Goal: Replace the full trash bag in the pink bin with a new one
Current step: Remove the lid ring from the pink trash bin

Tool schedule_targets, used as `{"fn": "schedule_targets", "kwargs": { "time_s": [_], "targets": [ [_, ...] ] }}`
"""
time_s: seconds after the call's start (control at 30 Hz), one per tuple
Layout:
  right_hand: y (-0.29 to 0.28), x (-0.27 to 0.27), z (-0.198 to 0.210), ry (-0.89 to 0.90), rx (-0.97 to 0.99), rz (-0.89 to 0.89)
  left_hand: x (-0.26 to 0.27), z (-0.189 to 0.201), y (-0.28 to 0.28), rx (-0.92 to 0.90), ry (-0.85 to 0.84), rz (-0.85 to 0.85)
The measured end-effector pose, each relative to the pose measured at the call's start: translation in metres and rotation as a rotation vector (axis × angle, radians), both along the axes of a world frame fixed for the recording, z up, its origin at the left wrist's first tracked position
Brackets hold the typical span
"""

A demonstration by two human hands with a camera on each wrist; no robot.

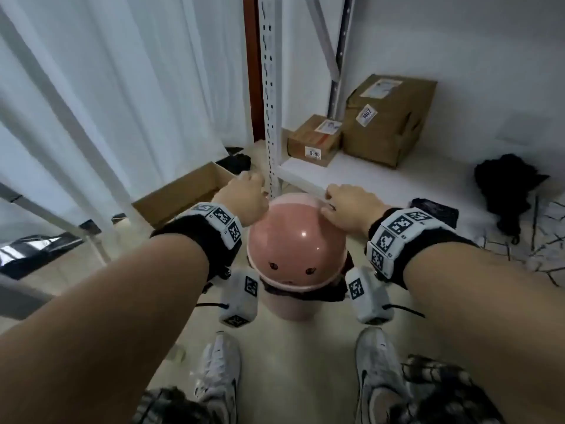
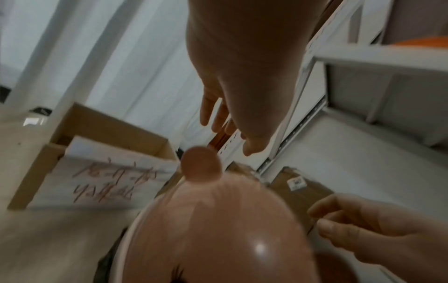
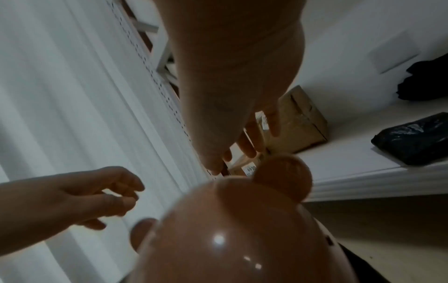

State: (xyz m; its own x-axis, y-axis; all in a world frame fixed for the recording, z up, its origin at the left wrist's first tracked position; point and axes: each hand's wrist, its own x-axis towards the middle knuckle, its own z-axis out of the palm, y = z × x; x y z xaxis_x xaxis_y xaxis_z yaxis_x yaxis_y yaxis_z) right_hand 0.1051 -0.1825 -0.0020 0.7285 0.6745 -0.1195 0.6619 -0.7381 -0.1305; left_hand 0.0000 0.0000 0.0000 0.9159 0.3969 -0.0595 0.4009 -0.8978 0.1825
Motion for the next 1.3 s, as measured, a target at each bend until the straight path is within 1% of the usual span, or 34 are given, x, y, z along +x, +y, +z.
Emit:
{"fn": "schedule_targets", "kwargs": {
  "time_s": [0.03,0.13,0.2,0.27,0.37,0.4,0.43,0.53,0.57,0.6,0.63,0.7,0.77,0.83,0.9,0.93,1.03,1.07,1.1,1.17,1.2,1.23,1.3],
  "targets": [
    [0.002,0.004,-0.007,0.054,0.001,-0.003,0.003,-0.01,0.0,-0.01,0.036,-0.014],
    [0.001,0.015,-0.027,0.192,0.105,-0.012,0.005,-0.038,0.008,-0.012,0.077,-0.058],
    [-0.004,0.019,-0.033,0.266,0.158,-0.027,0.002,-0.042,0.013,-0.038,0.067,-0.055],
    [-0.011,0.021,-0.035,0.29,0.203,-0.018,-0.002,-0.04,0.018,-0.087,0.019,-0.051],
    [-0.017,0.022,-0.043,0.305,0.265,-0.004,-0.007,-0.044,0.027,-0.223,-0.023,-0.031],
    [-0.016,0.021,-0.045,0.271,0.292,0.0,-0.009,-0.045,0.03,-0.255,-0.052,-0.01],
    [-0.016,0.02,-0.047,0.2,0.297,-0.003,-0.009,-0.046,0.031,-0.263,-0.093,0.019],
    [-0.011,0.014,-0.049,-0.147,0.282,-0.053,-0.007,-0.044,0.026,-0.096,-0.286,0.111],
    [-0.009,0.012,-0.047,-0.191,0.289,-0.083,-0.005,-0.043,0.021,-0.055,-0.335,0.092],
    [-0.005,0.01,-0.047,-0.183,0.306,-0.106,-0.003,-0.042,0.017,-0.054,-0.358,0.044],
    [-0.001,0.01,-0.046,-0.144,0.317,-0.117,-0.001,-0.043,0.014,-0.079,-0.345,-0.011],
    [0.005,0.012,-0.047,-0.085,0.353,-0.121,0.001,-0.047,0.015,-0.141,-0.23,-0.077],
    [0.006,0.016,-0.047,-0.018,0.42,-0.123,-0.001,-0.055,0.027,-0.245,-0.148,-0.071],
    [0.004,0.018,-0.05,0.145,0.444,-0.089,-0.008,-0.06,0.037,-0.388,-0.136,-0.04],
    [0.003,0.018,-0.054,0.324,0.482,-0.06,-0.016,-0.063,0.042,-0.46,-0.124,-0.019],
    [0.003,0.019,-0.055,0.354,0.515,-0.059,-0.017,-0.064,0.043,-0.471,-0.116,-0.008],
    [0.005,0.02,-0.056,0.332,0.604,-0.065,-0.014,-0.061,0.038,-0.48,-0.116,-0.028],
    [0.006,0.021,-0.055,0.327,0.643,-0.061,-0.012,-0.059,0.034,-0.461,-0.11,-0.077],
    [0.006,0.02,-0.053,0.321,0.678,-0.052,-0.011,-0.058,0.031,-0.396,-0.073,-0.139],
    [0.006,0.018,-0.05,0.288,0.695,-0.025,-0.009,-0.059,0.028,-0.188,0.02,-0.261],
    [0.006,0.016,-0.049,0.274,0.674,-0.011,-0.009,-0.06,0.026,-0.12,0.05,-0.291],
    [0.006,0.014,-0.049,0.267,0.64,0.001,-0.008,-0.059,0.026,-0.087,0.057,-0.29],
    [0.004,0.012,-0.05,0.272,0.576,0.028,-0.007,-0.058,0.029,-0.063,0.014,-0.219]
  ]
}}
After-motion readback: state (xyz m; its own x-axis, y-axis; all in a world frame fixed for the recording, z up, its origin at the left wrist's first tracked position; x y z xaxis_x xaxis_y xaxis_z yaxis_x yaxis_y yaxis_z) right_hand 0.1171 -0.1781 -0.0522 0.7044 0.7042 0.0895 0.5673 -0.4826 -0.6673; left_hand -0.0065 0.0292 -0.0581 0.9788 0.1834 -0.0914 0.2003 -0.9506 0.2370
